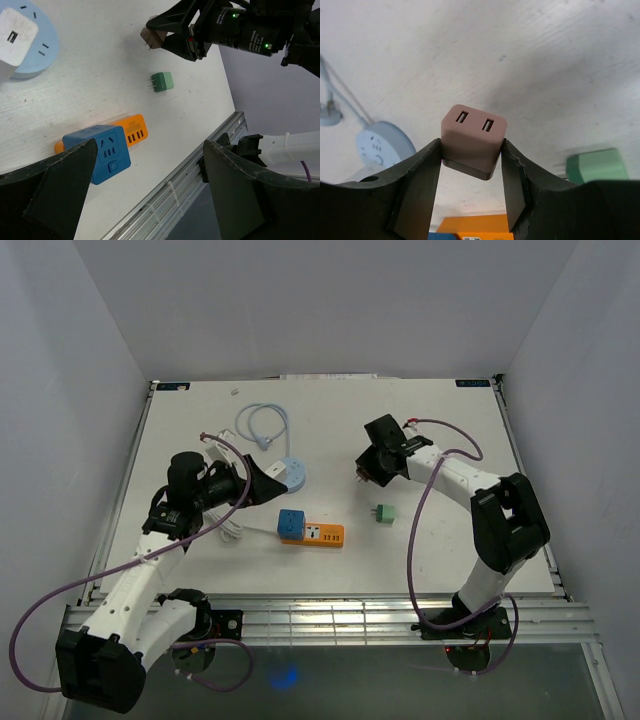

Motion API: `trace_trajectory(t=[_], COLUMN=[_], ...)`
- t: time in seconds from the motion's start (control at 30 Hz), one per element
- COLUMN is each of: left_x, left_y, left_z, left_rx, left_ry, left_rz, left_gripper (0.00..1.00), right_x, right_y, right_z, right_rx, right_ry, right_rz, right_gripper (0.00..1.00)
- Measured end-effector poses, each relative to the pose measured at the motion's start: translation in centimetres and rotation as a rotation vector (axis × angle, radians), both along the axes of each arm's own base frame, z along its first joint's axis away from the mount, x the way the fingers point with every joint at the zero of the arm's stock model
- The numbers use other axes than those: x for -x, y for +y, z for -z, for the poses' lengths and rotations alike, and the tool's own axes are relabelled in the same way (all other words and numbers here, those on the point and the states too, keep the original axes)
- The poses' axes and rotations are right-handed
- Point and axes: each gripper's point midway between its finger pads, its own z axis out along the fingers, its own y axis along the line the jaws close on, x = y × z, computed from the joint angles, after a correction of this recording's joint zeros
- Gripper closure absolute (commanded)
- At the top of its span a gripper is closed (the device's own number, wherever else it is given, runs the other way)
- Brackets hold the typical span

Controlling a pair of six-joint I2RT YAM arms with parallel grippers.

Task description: Insert the plug

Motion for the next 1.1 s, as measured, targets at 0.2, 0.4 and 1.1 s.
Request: trace_trajectory(t=[0.2,0.4,1.1], left_x=[-1.5,-4.1,-8.8], left_y=[-0.4,0.0,-1.4], left_z=[0.4,2.9,-1.0], left_rx=[0.002,-0.051,-0.017], left_ry=[-0.003,0.111,0.098], left_rz=[-0.002,-0.076,-0.067], left_gripper=[0.02,0.02,0.02], right_x=[-1.3,-1.6,2.3], right_y=[3.1,4.7,12.0], right_z=[-4.2,-6.1,-13.2], right_rx=[0.037,0.124,-0.023], right_ry=[-0.274,-0.483,-1.113], right_rz=[-0.304,-0.648,-1.284], right_gripper=[0.92,0.92,0.92])
